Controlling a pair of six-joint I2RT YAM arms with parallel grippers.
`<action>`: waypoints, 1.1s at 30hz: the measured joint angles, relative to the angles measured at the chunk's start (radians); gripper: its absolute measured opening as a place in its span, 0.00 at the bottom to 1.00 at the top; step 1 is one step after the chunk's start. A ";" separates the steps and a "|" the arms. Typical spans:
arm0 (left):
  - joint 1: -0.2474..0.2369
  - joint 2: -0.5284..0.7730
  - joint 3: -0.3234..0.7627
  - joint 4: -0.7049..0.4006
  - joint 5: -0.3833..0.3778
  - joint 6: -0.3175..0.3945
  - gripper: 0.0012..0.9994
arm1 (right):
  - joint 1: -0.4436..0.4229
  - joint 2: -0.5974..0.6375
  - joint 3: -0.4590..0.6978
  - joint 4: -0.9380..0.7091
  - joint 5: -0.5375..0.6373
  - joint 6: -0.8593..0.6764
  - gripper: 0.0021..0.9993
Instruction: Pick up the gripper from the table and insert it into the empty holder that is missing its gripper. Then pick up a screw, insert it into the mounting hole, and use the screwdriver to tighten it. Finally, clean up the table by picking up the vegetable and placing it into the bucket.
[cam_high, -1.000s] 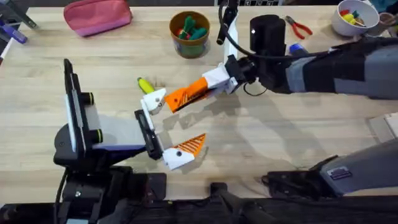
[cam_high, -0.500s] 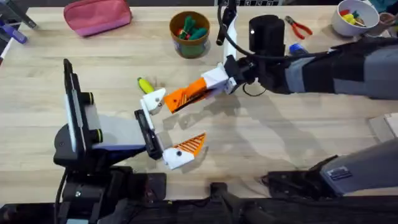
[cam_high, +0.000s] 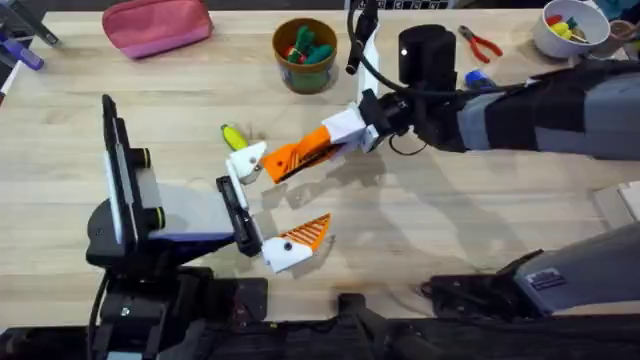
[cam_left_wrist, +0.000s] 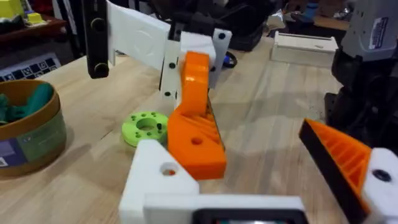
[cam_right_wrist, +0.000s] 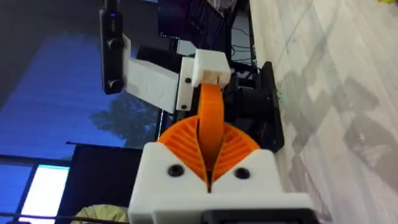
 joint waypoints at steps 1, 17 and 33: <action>0.000 0.000 0.000 0.000 0.000 0.000 0.99 | 0.000 0.000 0.000 0.000 0.000 0.004 0.00; 0.000 0.000 0.000 0.001 -0.003 0.000 0.99 | 0.014 0.000 0.000 0.072 0.021 0.090 0.00; 0.000 0.000 0.000 0.001 -0.008 -0.004 0.99 | 0.030 0.000 0.000 0.079 0.068 0.100 0.00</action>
